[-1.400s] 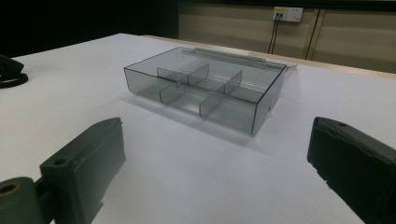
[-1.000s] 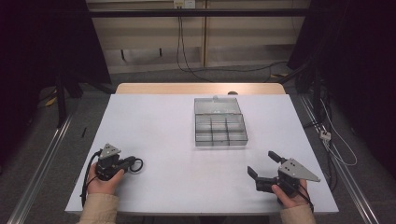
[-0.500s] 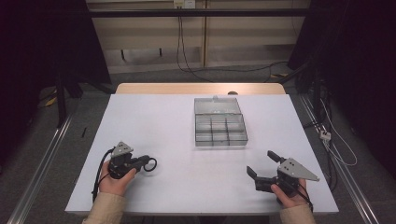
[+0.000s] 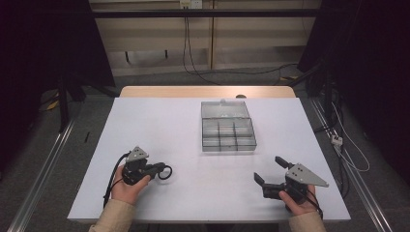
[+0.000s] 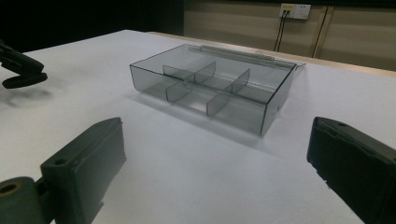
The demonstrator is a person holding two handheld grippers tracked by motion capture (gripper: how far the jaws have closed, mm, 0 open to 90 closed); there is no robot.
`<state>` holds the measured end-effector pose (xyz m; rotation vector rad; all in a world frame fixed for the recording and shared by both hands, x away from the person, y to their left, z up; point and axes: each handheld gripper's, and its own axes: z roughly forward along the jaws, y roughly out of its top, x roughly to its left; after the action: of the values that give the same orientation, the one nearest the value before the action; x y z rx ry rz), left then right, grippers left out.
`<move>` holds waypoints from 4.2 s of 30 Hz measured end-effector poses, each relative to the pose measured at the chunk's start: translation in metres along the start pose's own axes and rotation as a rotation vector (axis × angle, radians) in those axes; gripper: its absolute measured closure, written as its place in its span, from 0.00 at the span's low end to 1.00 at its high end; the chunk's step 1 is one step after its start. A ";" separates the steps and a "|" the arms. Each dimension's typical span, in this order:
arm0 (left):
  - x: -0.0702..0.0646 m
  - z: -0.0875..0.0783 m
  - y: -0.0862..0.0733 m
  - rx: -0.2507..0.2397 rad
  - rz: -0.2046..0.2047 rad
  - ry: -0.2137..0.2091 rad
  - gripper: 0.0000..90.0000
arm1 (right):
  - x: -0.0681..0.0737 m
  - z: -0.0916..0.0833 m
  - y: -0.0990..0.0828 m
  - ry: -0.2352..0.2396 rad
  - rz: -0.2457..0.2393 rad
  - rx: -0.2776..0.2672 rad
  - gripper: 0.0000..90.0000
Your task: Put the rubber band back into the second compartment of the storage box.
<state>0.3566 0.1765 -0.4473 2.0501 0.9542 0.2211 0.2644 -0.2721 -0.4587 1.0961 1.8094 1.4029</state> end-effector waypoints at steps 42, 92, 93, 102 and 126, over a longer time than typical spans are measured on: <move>-0.044 0.040 0.015 0.050 0.086 -0.134 0.97 | 0.003 0.004 0.001 0.015 -0.010 0.010 0.04; -0.009 0.005 0.016 -0.068 0.064 -0.087 0.17 | 0.021 0.039 0.012 0.121 -0.008 0.106 0.05; -0.008 0.004 0.015 -0.069 0.065 -0.083 0.16 | 0.022 0.041 0.013 0.125 -0.011 0.110 0.05; -0.002 -0.005 0.010 -0.090 0.091 -0.072 0.09 | 0.032 0.052 0.016 0.154 -0.013 0.116 0.05; 0.013 -0.019 0.002 -0.107 0.088 -0.035 0.07 | 0.055 0.081 0.023 0.186 0.009 0.146 0.07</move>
<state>0.3581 0.1968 -0.4365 1.9926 0.8144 0.2771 0.3110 -0.1831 -0.4559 1.0766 2.0694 1.4379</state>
